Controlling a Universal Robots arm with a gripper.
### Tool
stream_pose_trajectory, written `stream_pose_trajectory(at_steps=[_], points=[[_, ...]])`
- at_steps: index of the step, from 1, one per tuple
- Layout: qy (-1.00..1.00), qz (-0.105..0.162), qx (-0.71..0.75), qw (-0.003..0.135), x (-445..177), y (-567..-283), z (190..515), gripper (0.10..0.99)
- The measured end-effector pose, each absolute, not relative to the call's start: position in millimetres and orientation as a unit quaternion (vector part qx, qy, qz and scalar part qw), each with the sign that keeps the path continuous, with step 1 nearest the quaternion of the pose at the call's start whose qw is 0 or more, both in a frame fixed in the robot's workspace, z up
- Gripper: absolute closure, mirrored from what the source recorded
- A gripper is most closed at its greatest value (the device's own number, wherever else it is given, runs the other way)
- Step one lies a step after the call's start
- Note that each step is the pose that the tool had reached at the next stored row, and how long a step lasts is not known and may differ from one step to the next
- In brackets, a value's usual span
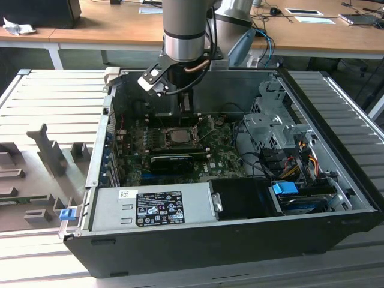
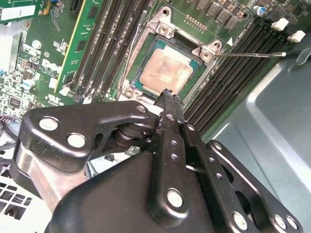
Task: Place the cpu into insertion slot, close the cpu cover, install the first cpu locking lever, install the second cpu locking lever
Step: 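Close the cpu cover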
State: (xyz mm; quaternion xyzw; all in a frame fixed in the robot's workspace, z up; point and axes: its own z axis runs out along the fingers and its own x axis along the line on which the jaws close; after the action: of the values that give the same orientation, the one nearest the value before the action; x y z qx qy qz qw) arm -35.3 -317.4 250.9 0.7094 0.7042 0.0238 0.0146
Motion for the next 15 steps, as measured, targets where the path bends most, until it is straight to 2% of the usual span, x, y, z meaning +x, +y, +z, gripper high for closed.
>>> stream_pose_trajectory(at_steps=[15], points=[[0.704, 0.024, 0.709, 0.015, -34.9, -317.5, 254.4, 0.98]])
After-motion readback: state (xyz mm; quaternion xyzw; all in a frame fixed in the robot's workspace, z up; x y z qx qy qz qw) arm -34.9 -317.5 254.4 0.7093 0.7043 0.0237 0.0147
